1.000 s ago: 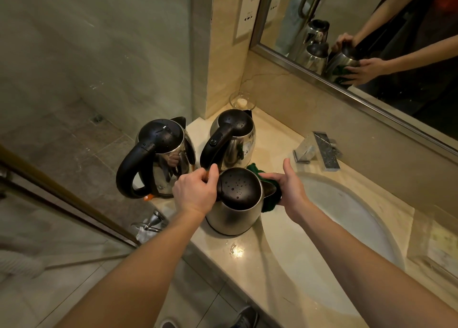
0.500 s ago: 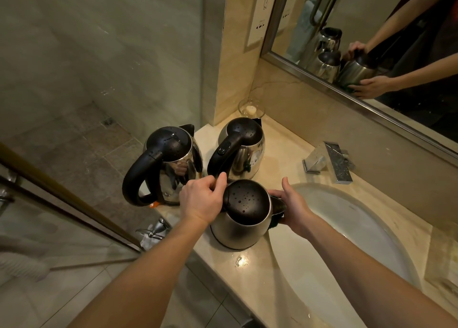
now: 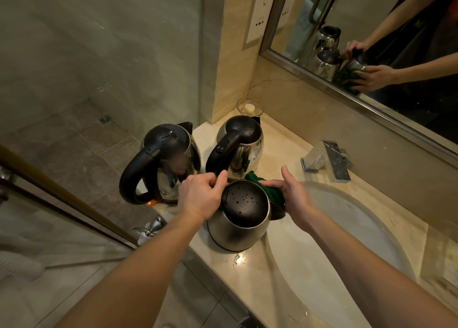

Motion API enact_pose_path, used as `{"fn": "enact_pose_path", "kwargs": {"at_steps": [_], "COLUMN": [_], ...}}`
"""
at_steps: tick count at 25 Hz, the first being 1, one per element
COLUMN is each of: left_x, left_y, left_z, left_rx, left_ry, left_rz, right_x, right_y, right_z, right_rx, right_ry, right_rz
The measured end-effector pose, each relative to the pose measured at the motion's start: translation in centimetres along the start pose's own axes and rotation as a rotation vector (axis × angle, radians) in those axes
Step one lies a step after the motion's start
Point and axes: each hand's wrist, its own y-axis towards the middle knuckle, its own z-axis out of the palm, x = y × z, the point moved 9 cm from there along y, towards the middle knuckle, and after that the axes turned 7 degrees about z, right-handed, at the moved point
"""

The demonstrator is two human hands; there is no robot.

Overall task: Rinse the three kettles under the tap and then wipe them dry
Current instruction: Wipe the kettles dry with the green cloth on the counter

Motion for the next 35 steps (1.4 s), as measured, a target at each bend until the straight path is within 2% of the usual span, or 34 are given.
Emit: {"fn": "enact_pose_path", "kwargs": {"at_steps": [8, 18, 22, 27, 35], "left_x": [0.1, 0.2, 0.4, 0.4, -0.4], "left_y": [0.2, 0.2, 0.3, 0.1, 0.0], "left_z": [0.1, 0.1, 0.1, 0.2, -0.1], "left_rx": [0.007, -0.003, 0.002, -0.005, -0.036], "left_ry": [0.036, 0.055, 0.057, 0.063, 0.083], "left_rz": [0.0, 0.011, 0.002, 0.015, 0.066], "right_x": [-1.5, 2.7, 1.4, 0.1, 3.1], "right_y": [0.6, 0.3, 2.1, 2.4, 1.2], "right_z": [0.9, 2.7, 3.6, 3.5, 4.6], "right_rx": [0.0, 0.039, 0.062, 0.101, 0.153], "right_ry": [-0.173, -0.2, -0.311, -0.309, -0.187], "right_rz": [0.086, -0.125, -0.082, -0.032, -0.154]}}
